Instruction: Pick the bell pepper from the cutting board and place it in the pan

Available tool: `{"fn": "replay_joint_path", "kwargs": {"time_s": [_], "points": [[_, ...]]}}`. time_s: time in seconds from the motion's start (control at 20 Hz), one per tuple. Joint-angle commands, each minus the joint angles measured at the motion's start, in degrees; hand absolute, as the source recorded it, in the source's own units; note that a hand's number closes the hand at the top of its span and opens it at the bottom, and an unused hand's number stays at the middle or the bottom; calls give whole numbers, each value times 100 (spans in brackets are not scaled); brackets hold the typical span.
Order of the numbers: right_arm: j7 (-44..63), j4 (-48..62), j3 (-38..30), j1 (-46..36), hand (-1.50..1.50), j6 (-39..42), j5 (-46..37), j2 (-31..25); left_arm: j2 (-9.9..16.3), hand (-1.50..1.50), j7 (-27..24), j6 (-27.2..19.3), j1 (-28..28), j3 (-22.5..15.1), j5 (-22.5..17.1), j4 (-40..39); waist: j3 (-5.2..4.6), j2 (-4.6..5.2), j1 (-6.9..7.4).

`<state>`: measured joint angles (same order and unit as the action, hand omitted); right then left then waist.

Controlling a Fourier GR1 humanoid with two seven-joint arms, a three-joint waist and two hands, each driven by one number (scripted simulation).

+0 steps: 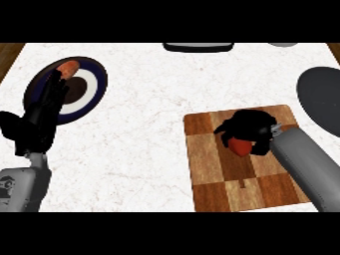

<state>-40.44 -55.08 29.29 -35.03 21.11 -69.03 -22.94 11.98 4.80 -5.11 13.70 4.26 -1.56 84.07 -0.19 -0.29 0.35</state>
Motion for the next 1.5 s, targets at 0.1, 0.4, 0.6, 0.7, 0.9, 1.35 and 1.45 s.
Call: {"fn": "replay_joint_path", "kwargs": {"time_s": [0.1, 0.4, 0.6, 0.7, 0.9, 1.35, 1.45], "points": [[-668, 293, -30, 125, 150, -447, -260, 31, -145, 0, -549, 55, -234, -9, 108, -306, 19, 39, -9], [765, -614, -847, 1444, 150, 66, 305, -119, 100, 0, -110, -38, -186, 320, -25, -75, 8, -101, -493], [1536, -1326, -1400, 2414, 150, 59, 680, -137, 198, 0, -72, 66, -514, 402, -97, 21, -1, -143, -581], [1776, -2013, -1700, 2853, 150, -161, 904, -110, 95, 0, 8, -62, -299, 312, -20, 81, 5, -113, -576], [1865, -3506, -2344, 3383, 150, -925, 1293, -114, 129, 0, 5, -35, -388, 426, -115, 92, 7, -116, -601], [2494, -6279, -3780, 4621, 150, -543, 2821, 133, -84, 0, -112, -70, -253, 145, 72, 14, 11, -10, -297], [2560, -6296, -4456, 4617, 150, -264, 3419, 16, 97, 0, 228, 215, -290, 180, -163, 412, 17, -5, -175]]}}
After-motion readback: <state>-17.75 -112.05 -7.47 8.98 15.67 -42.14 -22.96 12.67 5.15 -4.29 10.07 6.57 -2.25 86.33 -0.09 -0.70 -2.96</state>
